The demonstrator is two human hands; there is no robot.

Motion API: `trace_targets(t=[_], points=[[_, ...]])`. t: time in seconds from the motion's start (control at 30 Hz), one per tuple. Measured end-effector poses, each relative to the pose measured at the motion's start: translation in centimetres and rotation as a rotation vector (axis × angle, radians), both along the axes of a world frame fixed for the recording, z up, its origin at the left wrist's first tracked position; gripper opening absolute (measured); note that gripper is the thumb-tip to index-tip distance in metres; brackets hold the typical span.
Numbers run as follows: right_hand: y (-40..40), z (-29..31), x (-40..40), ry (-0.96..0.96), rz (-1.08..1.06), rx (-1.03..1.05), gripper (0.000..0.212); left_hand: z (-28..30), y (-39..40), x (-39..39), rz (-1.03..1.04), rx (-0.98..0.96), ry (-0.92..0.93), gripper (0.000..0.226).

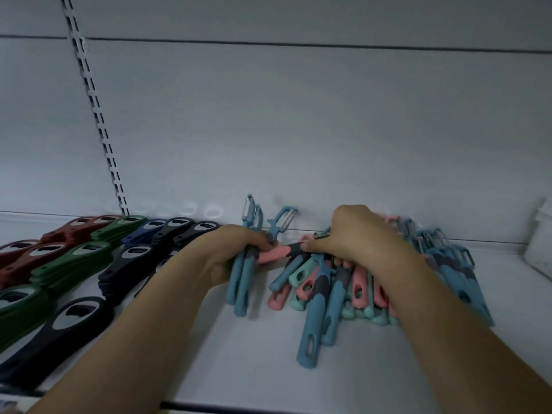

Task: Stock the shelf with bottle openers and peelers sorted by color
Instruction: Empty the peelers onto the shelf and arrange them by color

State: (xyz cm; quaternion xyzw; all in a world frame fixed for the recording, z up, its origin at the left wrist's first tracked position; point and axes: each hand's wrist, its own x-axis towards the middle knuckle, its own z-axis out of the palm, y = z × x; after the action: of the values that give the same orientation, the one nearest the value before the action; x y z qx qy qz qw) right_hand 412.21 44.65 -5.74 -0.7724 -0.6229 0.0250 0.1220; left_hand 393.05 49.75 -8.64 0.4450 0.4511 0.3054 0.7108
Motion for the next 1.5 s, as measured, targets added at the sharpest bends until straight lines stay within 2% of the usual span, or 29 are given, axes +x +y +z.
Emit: trace_targets(t=[0.1, 0.23, 0.37, 0.43, 0.5, 0.63, 0.77, 0.87, 0.9, 1.0, 1.1, 1.17, 1.23, 1.37, 1.5], points=[[0.0, -0.3, -0.2, 0.016, 0.013, 0.010, 0.050, 0.0, 0.2, -0.2, 0.011, 0.074, 0.100, 0.024], [0.1, -0.4, -0.4, 0.000, 0.079, 0.076, 0.043, -0.1, 0.1, 0.3, 0.132, 0.229, 0.147, 0.018], [-0.3, -0.1, -0.4, 0.014, 0.089, 0.089, 0.051, 0.4, 0.3, -0.3, 0.183, 0.369, 0.113, 0.015], [-0.6, 0.2, -0.4, -0.004, 0.047, 0.098, 0.056, 0.5, 0.0, -0.6, 0.140, 0.456, 0.207, 0.016], [-1.0, 0.6, -0.4, -0.062, 0.005, 0.074, 0.060, 0.6, -0.3, -0.6, 0.082, 0.473, 0.240, 0.016], [-1.6, 0.8, -0.8, -0.084, 0.007, 0.007, 0.050, 0.9, -0.7, -0.3, 0.040, 0.413, 0.110, 0.016], [-1.5, 1.1, -0.9, 0.024, -0.017, -0.002, 0.039, 0.9, -1.2, 0.2, -0.015, 0.370, 0.016, 0.020], [-1.2, 1.4, -0.3, 0.129, -0.030, -0.035, 0.019, 0.8, -1.7, 0.7, -0.026, 0.298, -0.021, 0.024], [-1.1, 1.6, -0.1, 0.194, -0.036, -0.051, 0.014, 0.8, -1.9, 0.9, -0.040, 0.291, -0.017, 0.024], [-1.0, 1.9, 0.6, 0.344, -0.046, -0.072, 0.017, 0.7, -2.6, 1.2, -0.112, 0.345, 0.092, 0.018], [-0.9, 2.4, 1.0, 0.589, -0.049, 0.042, 0.011, 0.6, -3.0, 1.5, -0.158, 0.475, 0.198, 0.032], [-1.0, 2.9, 1.2, 0.821, -0.035, 0.160, 0.006, 0.7, -3.1, 1.7, -0.148, 0.524, 0.214, 0.041], [-1.1, 3.2, 1.1, 0.953, -0.003, 0.271, 0.006, 0.7, -3.3, 2.1, -0.142, 0.563, 0.243, 0.045], [-1.3, 3.2, 0.6, 1.020, 0.108, 0.354, 0.015, 0.8, -3.8, 2.4, -0.147, 0.561, 0.240, 0.029], [-1.4, 3.3, 0.8, 0.907, 0.080, 0.536, 0.015, 0.9, -3.2, 1.6, 0.062, 0.558, 0.170, 0.031]])
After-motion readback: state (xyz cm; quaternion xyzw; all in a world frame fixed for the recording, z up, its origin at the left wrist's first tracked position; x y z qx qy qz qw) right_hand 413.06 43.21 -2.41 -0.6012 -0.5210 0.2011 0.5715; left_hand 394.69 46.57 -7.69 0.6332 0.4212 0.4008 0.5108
